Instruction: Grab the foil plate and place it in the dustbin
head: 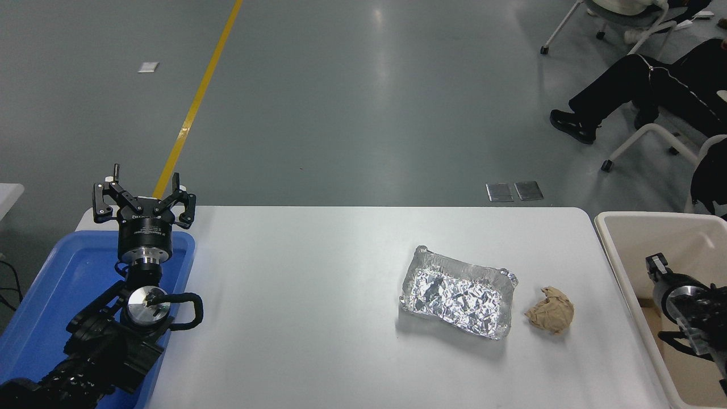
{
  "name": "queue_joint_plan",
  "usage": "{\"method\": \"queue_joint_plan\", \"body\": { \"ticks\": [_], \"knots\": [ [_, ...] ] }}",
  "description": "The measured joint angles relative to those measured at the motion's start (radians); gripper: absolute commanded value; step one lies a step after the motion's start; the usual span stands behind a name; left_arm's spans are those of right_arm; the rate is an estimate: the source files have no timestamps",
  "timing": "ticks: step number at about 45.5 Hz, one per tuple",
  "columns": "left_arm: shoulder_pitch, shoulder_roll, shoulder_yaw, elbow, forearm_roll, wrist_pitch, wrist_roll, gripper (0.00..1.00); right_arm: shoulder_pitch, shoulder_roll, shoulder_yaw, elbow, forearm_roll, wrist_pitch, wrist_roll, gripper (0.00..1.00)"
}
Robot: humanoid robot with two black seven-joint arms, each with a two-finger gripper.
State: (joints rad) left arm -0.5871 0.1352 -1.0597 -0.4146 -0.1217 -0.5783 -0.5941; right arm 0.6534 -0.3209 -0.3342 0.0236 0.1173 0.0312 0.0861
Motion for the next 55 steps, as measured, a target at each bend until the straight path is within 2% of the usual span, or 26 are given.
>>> {"method": "queue_joint_plan", "body": {
  "ticks": [35, 36, 39, 40, 48, 55],
  "knots": [
    [0.0, 0.003, 0.006, 0.0, -0.001, 0.001, -0.001, 0.99, 0.005, -0.002, -0.001, 0.0, 0.004, 0.0, 0.001, 0.0],
    [0.0, 0.003, 0.006, 0.0, -0.001, 0.001, -0.001, 0.99, 0.006, -0.002, -0.001, 0.0, 0.004, 0.0, 0.001, 0.14],
    [0.0, 0.003, 0.006, 0.0, -0.001, 0.001, -0.001, 0.99, 0.008, -0.002, -0.001, 0.0, 0.004, 0.0, 0.001, 0.77],
    [0.0, 0.003, 0.006, 0.0, -0.001, 0.001, -0.001, 0.99, 0.008, -0.002, -0.001, 0.0, 0.004, 0.0, 0.001, 0.88],
    [0.001, 0.003, 0.005, 0.0, -0.001, 0.001, -0.002, 0.99, 0.029, -0.027, 0.01, 0.023, 0.009, -0.015, 0.002, 0.98],
    [0.002, 0.003, 0.005, 0.001, -0.001, 0.002, -0.002, 0.99, 0.075, -0.082, 0.018, 0.122, 0.011, -0.026, 0.002, 1.0]
  ]
}}
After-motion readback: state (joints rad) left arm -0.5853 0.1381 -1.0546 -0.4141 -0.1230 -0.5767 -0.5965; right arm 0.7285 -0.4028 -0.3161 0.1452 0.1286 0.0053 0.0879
